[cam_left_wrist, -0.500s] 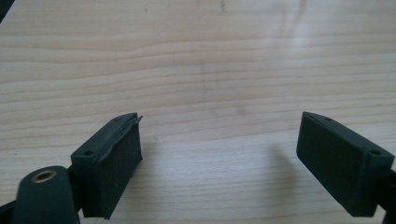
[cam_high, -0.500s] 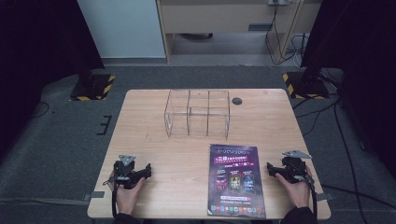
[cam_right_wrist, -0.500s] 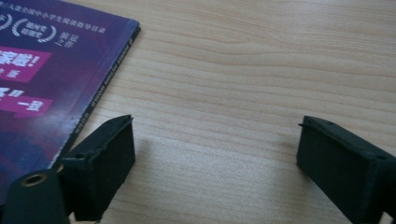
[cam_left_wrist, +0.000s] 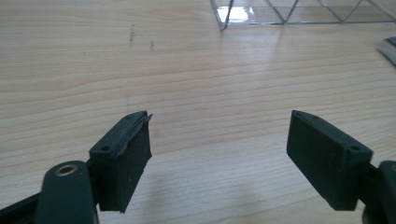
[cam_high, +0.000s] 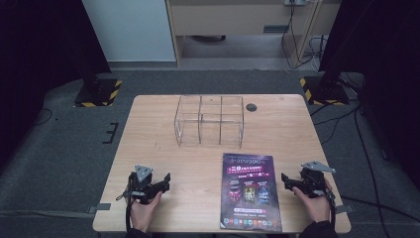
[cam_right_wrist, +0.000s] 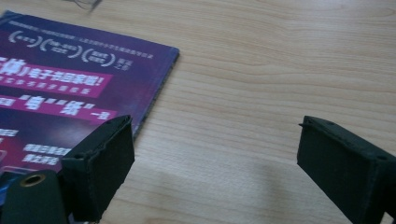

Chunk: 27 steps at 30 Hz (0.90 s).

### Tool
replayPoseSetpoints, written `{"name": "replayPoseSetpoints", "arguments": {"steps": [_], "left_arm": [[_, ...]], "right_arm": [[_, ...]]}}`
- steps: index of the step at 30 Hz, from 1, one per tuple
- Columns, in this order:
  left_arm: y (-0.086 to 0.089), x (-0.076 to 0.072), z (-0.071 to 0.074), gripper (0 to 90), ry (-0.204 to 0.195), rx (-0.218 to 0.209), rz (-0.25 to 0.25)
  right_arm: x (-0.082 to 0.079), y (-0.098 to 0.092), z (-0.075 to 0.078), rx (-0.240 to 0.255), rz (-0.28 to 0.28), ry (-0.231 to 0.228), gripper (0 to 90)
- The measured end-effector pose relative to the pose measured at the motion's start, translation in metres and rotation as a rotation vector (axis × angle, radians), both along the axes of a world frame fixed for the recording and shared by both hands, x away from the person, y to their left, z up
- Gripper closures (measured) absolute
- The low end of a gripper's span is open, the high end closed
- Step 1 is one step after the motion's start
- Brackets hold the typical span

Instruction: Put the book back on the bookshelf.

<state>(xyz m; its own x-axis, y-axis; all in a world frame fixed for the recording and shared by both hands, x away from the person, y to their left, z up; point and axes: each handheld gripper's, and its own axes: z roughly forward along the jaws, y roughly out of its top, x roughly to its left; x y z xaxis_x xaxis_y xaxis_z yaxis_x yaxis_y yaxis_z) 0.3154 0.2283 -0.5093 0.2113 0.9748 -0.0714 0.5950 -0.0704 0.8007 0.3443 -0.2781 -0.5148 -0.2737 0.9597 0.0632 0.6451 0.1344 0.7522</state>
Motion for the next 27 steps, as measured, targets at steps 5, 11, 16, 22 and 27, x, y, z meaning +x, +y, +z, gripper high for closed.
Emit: {"name": "replayPoseSetpoints", "arguments": {"steps": [5, 11, 16, 22, 27], "left_arm": [[-0.008, -0.004, 0.005, 23.6, -0.023, -0.037, -0.018], [-0.016, -0.006, 0.008, 24.7, -0.035, -0.049, -0.036], [-0.027, -0.005, 0.01, 24.6, -0.032, -0.039, -0.065], [-0.041, -0.003, 0.01, 24.8, -0.029, -0.023, -0.106], [-0.052, -0.002, 0.011, 25.9, -0.03, -0.014, -0.127]], "right_arm": [[-0.006, 0.007, 0.007, 0.022, 0.023, -0.018, 10.8], [-0.007, 0.016, 0.01, 0.023, 0.05, -0.029, 10.3], [-0.007, 0.021, 0.008, 0.028, 0.065, -0.033, 9.6], [-0.007, 0.028, 0.003, 0.026, 0.087, -0.026, 9.4], [-0.008, 0.031, 0.002, 0.024, 0.101, -0.026, 9.6]]}}
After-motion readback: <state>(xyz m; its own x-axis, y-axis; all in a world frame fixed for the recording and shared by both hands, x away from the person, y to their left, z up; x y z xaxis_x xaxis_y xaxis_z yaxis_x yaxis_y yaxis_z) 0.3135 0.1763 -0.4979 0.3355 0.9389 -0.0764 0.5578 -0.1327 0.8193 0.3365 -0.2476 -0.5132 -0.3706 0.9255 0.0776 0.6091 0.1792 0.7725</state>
